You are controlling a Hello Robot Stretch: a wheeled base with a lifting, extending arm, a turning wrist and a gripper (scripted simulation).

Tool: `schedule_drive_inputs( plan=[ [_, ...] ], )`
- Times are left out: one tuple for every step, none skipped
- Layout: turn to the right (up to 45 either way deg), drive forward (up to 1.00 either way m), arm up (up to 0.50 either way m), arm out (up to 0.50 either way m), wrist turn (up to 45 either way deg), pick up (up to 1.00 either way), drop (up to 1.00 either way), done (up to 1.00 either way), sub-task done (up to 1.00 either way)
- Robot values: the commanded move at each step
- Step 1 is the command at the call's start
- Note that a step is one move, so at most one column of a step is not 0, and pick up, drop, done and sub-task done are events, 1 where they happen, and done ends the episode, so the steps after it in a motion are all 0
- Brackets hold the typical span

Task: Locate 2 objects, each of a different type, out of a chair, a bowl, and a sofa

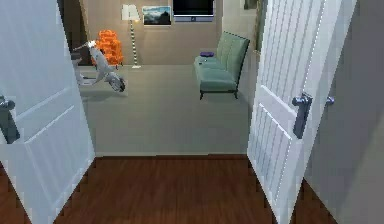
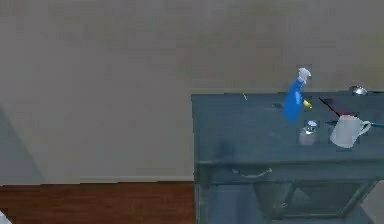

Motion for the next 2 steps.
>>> schedule_drive_inputs(
  plan=[
    [0.0, 1.00, 0.00, 0.00, 0.0, 0.00, 0.00, 0.00, 0.00],
    [0.0, 1.00, 0.00, 0.00, 0.0, 0.00, 0.00, 0.00, 0.00]
  ],
)
